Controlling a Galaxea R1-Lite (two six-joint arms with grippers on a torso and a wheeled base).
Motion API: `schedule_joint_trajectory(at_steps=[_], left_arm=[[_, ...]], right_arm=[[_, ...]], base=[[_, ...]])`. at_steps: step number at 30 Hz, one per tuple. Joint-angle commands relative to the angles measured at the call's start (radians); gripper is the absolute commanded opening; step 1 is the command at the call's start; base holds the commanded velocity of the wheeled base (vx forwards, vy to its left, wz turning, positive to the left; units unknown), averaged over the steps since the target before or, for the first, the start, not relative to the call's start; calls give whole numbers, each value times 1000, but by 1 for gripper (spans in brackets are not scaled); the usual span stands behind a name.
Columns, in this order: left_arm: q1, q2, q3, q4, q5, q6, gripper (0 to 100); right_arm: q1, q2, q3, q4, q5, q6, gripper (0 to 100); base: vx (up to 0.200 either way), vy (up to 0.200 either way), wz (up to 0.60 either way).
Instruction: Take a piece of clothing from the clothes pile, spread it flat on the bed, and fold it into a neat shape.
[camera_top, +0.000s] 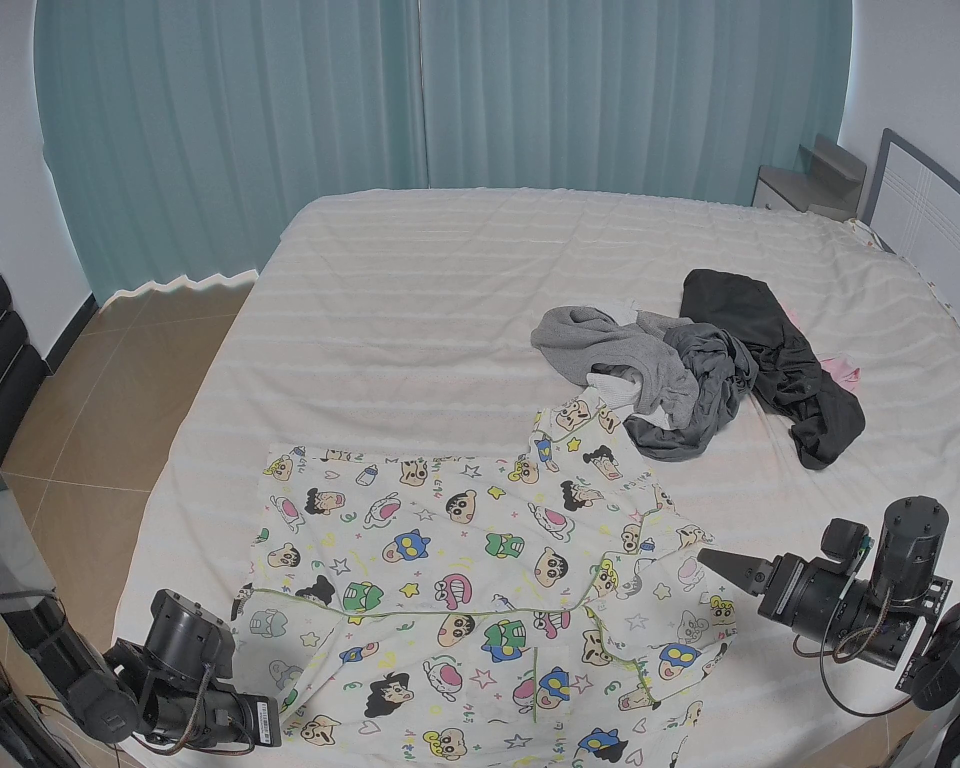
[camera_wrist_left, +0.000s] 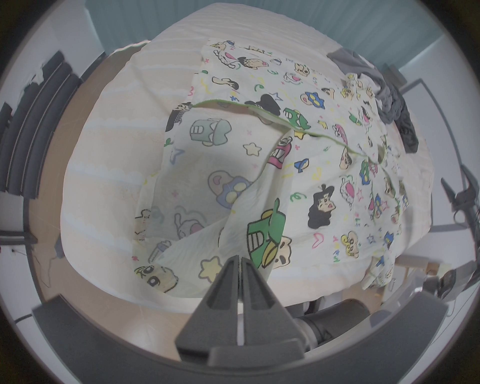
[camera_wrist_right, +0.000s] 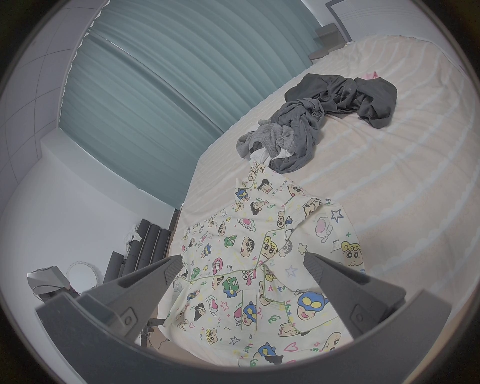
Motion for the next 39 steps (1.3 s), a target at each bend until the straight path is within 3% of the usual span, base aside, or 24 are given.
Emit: schedule_joint_trajectory(at_steps=[1,4,5,11,19,30,39], left_arm=[[-73,35,12,-4,36,1,0],[-115,26,10,-4,39,1,0],[-125,25,12,-4,39,1,100],[-182,23,20,-4,73,-9,100],[-173,11,12,-15,76,-25,100],[-171,6,-17,-73,92,-296,100],[-171,6,-5,-71,93,-368,100]], right_arm=[[0,-1,0,0,0,0,100],[0,-1,-2,0,0,0,100],[0,-1,-2,0,0,0,100],[0,-2,-2,0,-1,0,100],[0,-1,-2,0,0,0,100],[0,-2,-2,-2,-3,-1,100],[0,-16,-3,-2,-3,-3,100]], base=[[0,0,0],[0,0,0],[0,0,0],[0,0,0],[0,0,0],[0,0,0],[0,0,0]])
